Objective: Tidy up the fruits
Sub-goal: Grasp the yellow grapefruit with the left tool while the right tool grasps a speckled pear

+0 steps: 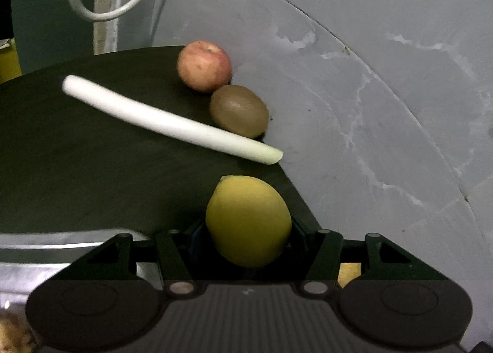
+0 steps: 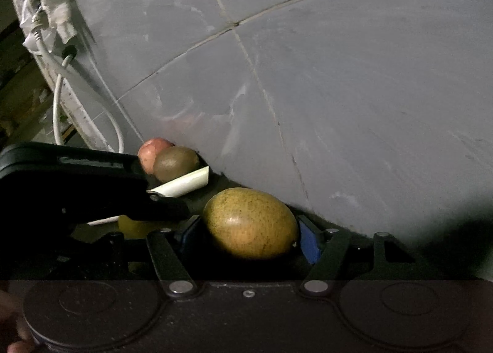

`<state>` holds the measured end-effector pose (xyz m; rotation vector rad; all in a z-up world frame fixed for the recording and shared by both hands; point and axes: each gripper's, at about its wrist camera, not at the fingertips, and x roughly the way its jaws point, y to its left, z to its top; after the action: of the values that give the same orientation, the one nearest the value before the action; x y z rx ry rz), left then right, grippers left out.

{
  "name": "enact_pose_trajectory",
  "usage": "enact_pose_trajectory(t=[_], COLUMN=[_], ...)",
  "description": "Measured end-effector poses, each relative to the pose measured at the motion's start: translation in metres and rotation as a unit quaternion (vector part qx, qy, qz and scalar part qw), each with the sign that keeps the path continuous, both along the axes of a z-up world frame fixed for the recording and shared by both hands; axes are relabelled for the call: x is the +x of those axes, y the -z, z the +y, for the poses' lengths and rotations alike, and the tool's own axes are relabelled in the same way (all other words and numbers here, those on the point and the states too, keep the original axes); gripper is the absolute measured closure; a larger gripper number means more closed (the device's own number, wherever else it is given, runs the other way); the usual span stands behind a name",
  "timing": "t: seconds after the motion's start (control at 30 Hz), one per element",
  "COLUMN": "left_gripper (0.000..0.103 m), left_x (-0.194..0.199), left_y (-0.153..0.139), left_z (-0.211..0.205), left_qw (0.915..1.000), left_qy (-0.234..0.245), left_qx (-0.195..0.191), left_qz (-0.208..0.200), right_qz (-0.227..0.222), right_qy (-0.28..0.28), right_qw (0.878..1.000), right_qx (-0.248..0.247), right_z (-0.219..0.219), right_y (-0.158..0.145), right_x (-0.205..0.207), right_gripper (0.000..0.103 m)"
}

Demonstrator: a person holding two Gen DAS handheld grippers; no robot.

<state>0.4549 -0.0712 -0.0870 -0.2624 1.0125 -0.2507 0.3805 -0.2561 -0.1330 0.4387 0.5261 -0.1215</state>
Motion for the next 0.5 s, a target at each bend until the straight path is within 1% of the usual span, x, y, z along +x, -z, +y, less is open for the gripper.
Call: enact_pose_trajectory(t=[0.2, 0.33, 0.5], left_gripper=[0.042, 0.042, 0.042], left_x=[-0.025, -0.042, -0.061], left_y=[-0.011, -0.018, -0.026], left_z=[0.022, 0.041, 0.065], left_qw=[0.9997, 0.9992, 0.9981], left_qy=[-0.021, -0.037, -0.059], left_qx=[-0.006, -0.007, -0.013], left_qz=[-0.008, -0.009, -0.014], right_qz=[-0.001, -0.004, -0.008], right_qy=[-0.031, -0.058, -0.079], right_qw=[0.999, 0.998, 0.997], right_qx=[0.01, 0.009, 0.011], right_z=[0.0, 0.009, 0.019], right_y=[-0.004, -0.01, -0.016], right_x=[-0.018, -0.021, -0.031], right_gripper=[0.036, 0.036, 0.037])
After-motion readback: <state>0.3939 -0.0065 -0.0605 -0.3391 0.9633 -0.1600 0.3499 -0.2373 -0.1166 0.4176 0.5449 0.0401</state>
